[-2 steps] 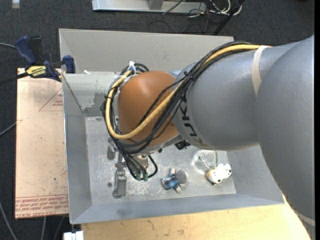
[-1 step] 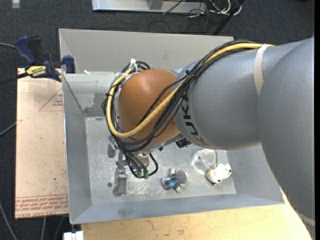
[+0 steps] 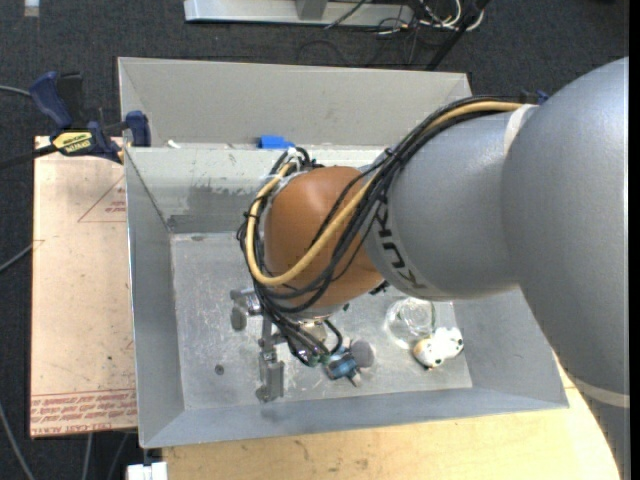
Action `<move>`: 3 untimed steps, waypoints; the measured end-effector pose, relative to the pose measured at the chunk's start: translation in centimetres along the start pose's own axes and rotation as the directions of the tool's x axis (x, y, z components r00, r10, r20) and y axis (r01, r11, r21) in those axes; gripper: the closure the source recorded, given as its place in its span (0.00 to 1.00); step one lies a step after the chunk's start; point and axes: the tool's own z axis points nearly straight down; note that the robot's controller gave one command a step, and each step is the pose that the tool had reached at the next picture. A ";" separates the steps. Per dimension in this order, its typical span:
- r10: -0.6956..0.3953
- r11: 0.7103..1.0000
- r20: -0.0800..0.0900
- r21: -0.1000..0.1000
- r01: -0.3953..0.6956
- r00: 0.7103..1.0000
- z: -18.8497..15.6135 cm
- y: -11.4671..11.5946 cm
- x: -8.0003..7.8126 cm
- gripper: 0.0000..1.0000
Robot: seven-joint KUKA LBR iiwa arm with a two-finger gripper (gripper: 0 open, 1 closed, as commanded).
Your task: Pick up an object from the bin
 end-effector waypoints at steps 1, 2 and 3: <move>-0.282 0.959 -0.002 0.000 0.282 0.959 1.7 -7.6 1.2 0.00; -0.272 0.962 -0.002 -0.001 0.272 0.962 -0.4 -11.8 2.8 0.00; -0.451 0.892 0.003 0.002 0.451 0.892 4.9 -16.1 3.0 0.00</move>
Offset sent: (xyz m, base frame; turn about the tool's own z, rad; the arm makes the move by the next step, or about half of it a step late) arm -0.0083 -0.1364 0.0111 -0.2720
